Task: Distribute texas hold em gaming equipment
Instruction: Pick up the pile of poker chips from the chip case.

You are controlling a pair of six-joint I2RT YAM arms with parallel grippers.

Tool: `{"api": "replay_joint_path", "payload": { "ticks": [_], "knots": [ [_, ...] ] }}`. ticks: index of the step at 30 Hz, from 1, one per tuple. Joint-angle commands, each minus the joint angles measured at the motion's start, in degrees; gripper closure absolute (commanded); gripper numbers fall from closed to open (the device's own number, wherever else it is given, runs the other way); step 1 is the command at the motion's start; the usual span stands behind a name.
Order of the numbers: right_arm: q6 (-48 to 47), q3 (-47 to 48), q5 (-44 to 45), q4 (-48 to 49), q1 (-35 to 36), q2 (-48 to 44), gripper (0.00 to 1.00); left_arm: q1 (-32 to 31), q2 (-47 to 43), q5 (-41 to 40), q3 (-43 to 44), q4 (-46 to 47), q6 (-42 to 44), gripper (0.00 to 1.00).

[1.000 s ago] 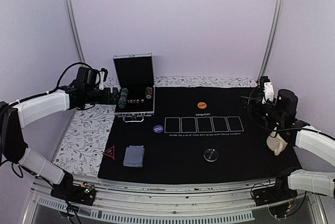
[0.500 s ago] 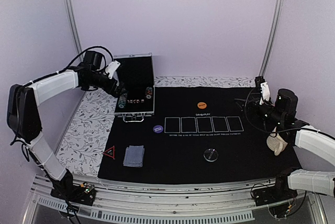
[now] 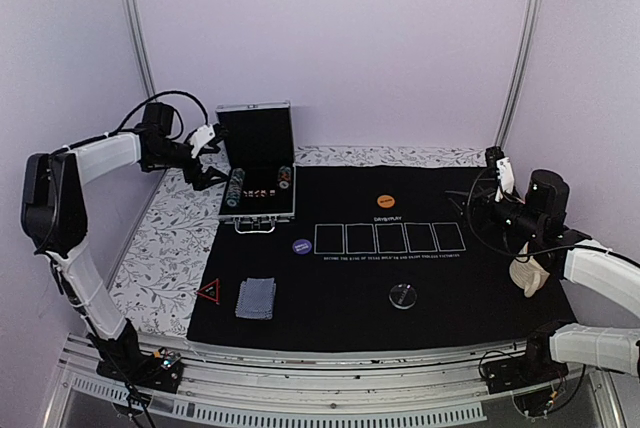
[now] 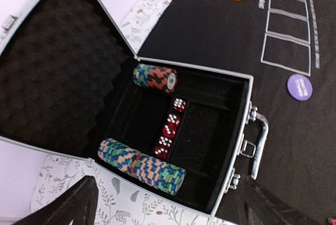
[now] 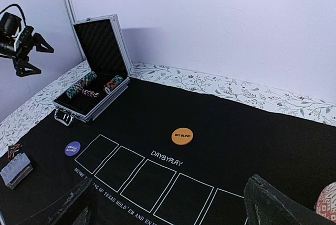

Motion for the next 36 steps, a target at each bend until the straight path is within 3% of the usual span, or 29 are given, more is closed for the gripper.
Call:
{"api": "replay_joint_path", "payload": {
  "ticks": [1, 14, 22, 28, 36],
  "knots": [
    [-0.37, 1.16, -1.33, -0.37, -0.24, -0.35, 0.01, 0.17, 4.17, -0.39, 0.64, -4.53, 8.78, 0.09],
    [-0.40, 2.02, -1.15, -1.10, -0.20, 2.14, 0.01, -0.45, 14.32, -9.03, 3.53, 3.14, 6.20, 0.24],
    [-0.43, 2.35, -1.20, -1.40, -0.20, 3.66, 0.01, -2.49, 17.80, -14.57, 4.18, 6.84, 5.06, 0.24],
    [-0.40, 2.58, -1.19, -1.51, -0.25, 3.80, 0.01, -2.80, 18.65, -16.49, 4.48, 7.07, 5.55, 0.25],
    [-0.40, 3.02, -1.62, -1.83, -0.25, 4.85, 0.01, -4.29, 17.40, -19.74, 2.46, 8.70, 9.04, 0.35]
  ]
}}
